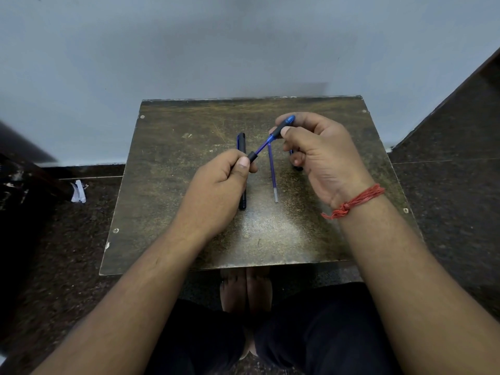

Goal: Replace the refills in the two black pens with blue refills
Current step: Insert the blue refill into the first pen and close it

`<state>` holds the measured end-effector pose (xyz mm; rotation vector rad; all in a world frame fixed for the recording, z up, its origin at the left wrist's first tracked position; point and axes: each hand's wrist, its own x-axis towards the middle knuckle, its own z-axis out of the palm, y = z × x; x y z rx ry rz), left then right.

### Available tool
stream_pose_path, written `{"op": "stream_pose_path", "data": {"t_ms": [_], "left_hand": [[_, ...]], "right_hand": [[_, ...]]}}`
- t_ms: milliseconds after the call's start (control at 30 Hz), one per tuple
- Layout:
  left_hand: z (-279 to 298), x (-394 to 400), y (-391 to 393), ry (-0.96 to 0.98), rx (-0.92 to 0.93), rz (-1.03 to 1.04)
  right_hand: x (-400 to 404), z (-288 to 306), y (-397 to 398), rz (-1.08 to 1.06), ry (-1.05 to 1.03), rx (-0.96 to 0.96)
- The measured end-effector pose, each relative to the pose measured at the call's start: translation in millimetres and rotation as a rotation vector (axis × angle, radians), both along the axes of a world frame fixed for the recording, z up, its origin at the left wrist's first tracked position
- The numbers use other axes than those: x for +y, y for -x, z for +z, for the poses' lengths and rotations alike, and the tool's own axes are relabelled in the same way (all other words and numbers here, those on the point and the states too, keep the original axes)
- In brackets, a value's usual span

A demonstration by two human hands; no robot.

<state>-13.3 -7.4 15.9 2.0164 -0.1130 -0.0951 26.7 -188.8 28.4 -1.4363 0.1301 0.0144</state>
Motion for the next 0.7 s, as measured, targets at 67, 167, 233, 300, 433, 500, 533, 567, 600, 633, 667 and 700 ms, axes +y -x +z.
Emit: {"op": "stream_pose_path", "data": {"t_ms": [67,167,233,300,433,500,533,567,600,633,667,700], "left_hand": [[0.0,-0.9,-0.1,-0.002,0.003,-0.001],[0.0,-0.3,-0.5,-0.001,0.003,0.006],[0.2,0.5,-0.4,0.010,-0.001,0.012],[0.2,0.5,-0.1,0.010,-0.004,0.011],[-0.9,-0.3,0.2,0.019,-0.005,0.003],[-1.3,-0.4,-0.2,0.023,-0.003,0.003],[-1.5,-0.3,-0.4,0.029,-0.003,0.003],[-1.8,-0.3,-0.4,0.033,-0.004,0.003],[-2.1,-0.1,-0.3,0.034,-0.008,0.003],[-2.3,-0.1,-0.1,0.031,-0.012,0.002],[-2.5,0.0,0.0,0.024,-0.016,0.003],[-2.8,-0.1,-0.1,0.017,-0.019,0.002]], "right_hand": [[2.6,-1.5,1.3,0.082,0.036,-0.016],[7.5,-3.5,1.9,0.143,0.054,-0.023],[7.7,-3.8,1.4,0.143,0.059,-0.009],[6.8,-4.3,1.0,0.148,0.061,0.002],[7.5,-3.3,2.5,0.176,0.058,-0.010],[8.8,-2.2,3.6,0.190,0.080,-0.025],[9.2,-1.7,3.8,0.192,0.086,-0.026],[9.4,-1.2,3.9,0.192,0.087,-0.024],[9.1,-0.9,4.0,0.194,0.088,-0.020],[9.1,-0.3,4.4,0.198,0.087,-0.015],[9.1,0.1,4.9,0.204,0.089,-0.011],[9.4,0.4,5.3,0.210,0.093,-0.009]]}}
